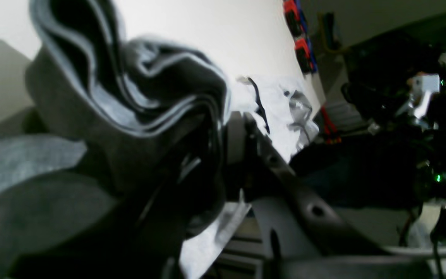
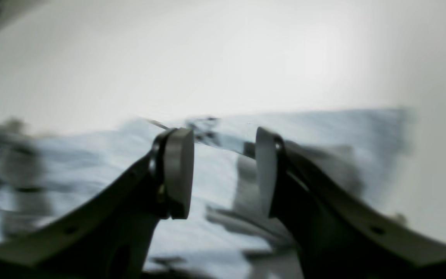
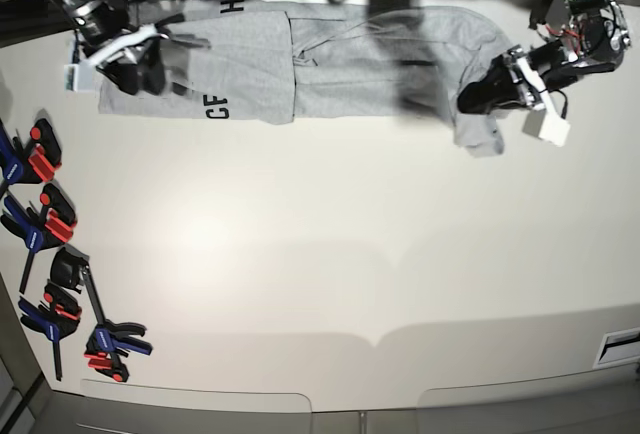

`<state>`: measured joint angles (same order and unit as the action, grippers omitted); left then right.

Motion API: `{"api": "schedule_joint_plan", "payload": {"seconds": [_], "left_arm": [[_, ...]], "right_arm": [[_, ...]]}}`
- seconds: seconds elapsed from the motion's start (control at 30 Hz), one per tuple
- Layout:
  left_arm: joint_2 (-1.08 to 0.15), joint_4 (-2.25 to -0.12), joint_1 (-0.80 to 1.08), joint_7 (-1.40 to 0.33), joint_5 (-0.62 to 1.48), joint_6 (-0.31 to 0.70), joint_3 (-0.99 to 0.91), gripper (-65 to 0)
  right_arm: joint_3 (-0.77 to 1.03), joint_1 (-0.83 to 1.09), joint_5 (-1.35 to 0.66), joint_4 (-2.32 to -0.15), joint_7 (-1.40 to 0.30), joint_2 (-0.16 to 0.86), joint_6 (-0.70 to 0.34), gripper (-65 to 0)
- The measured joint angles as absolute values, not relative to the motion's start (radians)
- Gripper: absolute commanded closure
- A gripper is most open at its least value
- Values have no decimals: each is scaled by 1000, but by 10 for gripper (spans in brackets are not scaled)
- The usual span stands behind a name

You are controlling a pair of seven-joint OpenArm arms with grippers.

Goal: Fold the T-shirt properly
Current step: 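Lift the shirt end with the left gripper and fold it toward the right gripper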

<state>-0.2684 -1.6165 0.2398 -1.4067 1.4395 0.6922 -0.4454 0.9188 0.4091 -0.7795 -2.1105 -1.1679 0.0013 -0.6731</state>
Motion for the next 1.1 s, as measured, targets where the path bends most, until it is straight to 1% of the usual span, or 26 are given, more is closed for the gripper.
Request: {"api": "schedule_joint_plan", "payload": {"seconds": [0.17, 0.27, 0.37, 0.53, 0.57, 0.73, 0.83, 0.9, 0.93, 0.97, 1.0, 1.03, 1.1], "left_arm": [[-233, -1695, 286, -1407, 1436, 692, -331, 0], [-188, -1722, 292, -1411, 1427, 692, -250, 0], [-147, -1728, 278, -1408, 1338, 693, -178, 0], [-78, -1728, 245, -1413, 1251, 692, -63, 0], [-68, -1728, 237, -1389, 1219, 693, -39, 0], [-47, -1728, 213, -1336, 1101, 692, 45, 0], [-47, -1728, 202, -1333, 1087, 692, 67, 0], [-48, -1728, 202, -1312, 1087, 692, 72, -151], [-47, -1728, 204, -1286, 1086, 692, 73, -214], [-47, -1728, 204, -1255, 1087, 692, 73, -256], [-47, -1728, 203, -1225, 1087, 692, 73, -279], [-47, -1728, 198, -1208, 1087, 691, 73, -287], [-38, -1728, 179, -1208, 1087, 691, 72, -286]], "right_arm": [[922, 424, -684, -2111, -1133, 53, -639, -245], [922, 423, -682, -2111, -1121, 60, -631, -245], [920, 424, -681, -2111, -1122, 60, -632, -245], [920, 423, -681, -2111, -1122, 61, -632, -245], [920, 424, -684, -2111, -1122, 61, -632, -245], [920, 423, -685, -2111, -1122, 61, -631, -245], [920, 424, -688, -2111, -1122, 61, -628, -245], [919, 424, -688, -2111, -1122, 61, -628, -245], [919, 424, -688, -2111, -1122, 60, -628, -245], [918, 423, -690, -2111, -1122, 61, -628, -245], [918, 423, -692, -2111, -1122, 61, -628, -245], [918, 423, -696, -2111, -1122, 61, -628, -245], [918, 423, -697, -2111, -1115, 61, -628, -245]]}}
